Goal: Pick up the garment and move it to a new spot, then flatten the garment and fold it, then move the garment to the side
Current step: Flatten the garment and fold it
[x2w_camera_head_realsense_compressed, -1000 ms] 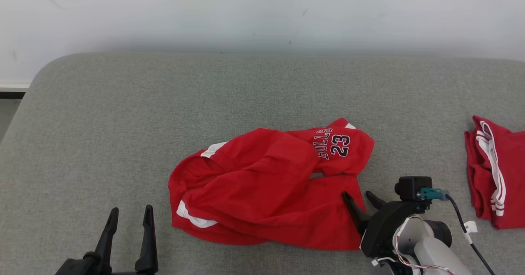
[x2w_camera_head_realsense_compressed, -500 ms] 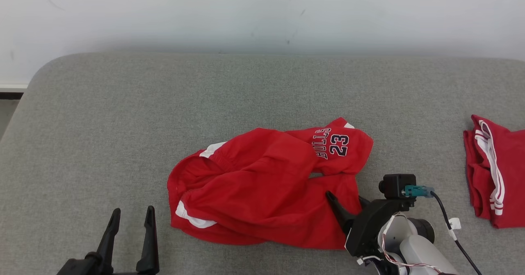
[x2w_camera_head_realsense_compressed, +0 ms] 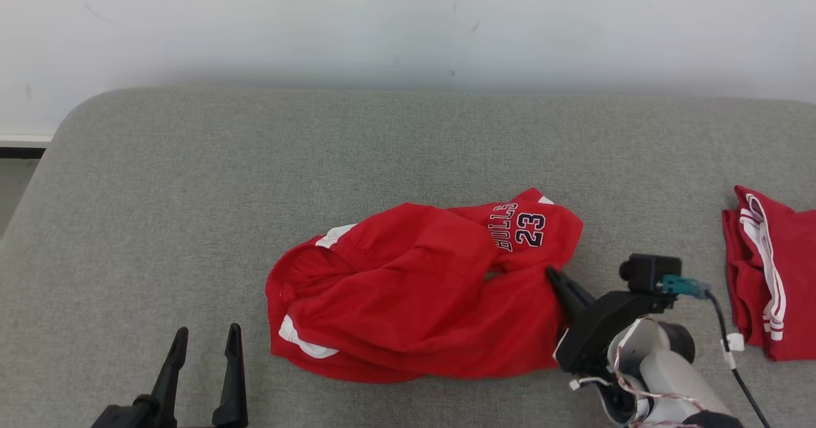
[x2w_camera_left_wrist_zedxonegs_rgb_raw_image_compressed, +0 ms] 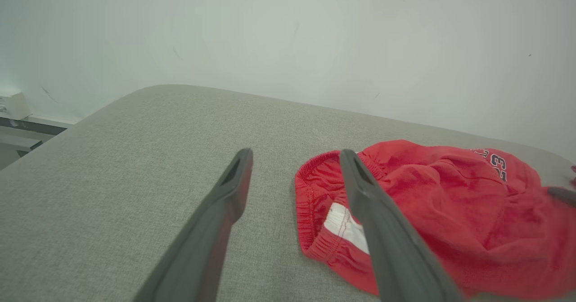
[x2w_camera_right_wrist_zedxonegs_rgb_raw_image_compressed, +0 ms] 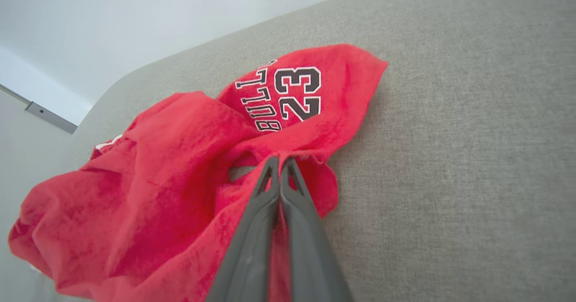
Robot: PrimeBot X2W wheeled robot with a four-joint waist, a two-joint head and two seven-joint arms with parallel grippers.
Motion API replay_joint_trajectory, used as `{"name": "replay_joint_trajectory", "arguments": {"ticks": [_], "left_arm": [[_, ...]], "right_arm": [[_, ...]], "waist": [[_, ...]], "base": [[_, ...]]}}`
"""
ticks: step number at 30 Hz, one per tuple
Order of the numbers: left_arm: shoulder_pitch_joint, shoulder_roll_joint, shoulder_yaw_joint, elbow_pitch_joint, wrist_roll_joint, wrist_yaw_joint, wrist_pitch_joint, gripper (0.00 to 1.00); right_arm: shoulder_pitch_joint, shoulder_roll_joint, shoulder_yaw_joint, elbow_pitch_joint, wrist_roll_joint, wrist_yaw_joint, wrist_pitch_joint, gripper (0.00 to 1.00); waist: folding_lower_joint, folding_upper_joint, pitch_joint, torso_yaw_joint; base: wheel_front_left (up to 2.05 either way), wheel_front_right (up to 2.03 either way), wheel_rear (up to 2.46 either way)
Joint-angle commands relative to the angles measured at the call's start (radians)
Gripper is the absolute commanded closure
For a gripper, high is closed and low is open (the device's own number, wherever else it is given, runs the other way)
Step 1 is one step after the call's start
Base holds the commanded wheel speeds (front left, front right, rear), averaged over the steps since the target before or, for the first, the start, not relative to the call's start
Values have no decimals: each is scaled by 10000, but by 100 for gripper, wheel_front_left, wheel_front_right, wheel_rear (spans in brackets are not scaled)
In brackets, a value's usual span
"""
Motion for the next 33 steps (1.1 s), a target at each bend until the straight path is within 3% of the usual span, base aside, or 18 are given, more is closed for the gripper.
{"name": "replay_joint_trajectory", "arguments": {"ticks": [1, 12, 24, 26, 33], "left_arm": [[122, -11, 9, 11, 99, -49, -19, 0], [64, -17, -158, -85, 59, -77, -19, 0], [-302, -16, -515, -111, -172, -1, -19, 0], [-398, -18, -565, -111, -210, 3, -19, 0], [-652, -18, -588, -46, -222, 89, -19, 0]], "right_arm": [[-208, -22, -233, 6, 116, -25, -134, 100], [-1344, -257, -2239, 251, -441, -25, -239, 100], [-2228, -300, -5201, 1077, -2883, -25, 499, 100], [-2416, -350, -5550, 1393, -3434, -25, 544, 0], [-2470, -301, -5998, 1635, -5091, -25, 322, 0]], "waist": [[0, -1, -10, 18], [0, -1, 130, 328], [0, -1, 807, 1023], [0, -1, 949, 1105], [0, -1, 1009, 1094]], "base": [[0, 0, 0], [0, 0, 0], [0, 0, 0], [0, 0, 0], [0, 0, 0]]}}
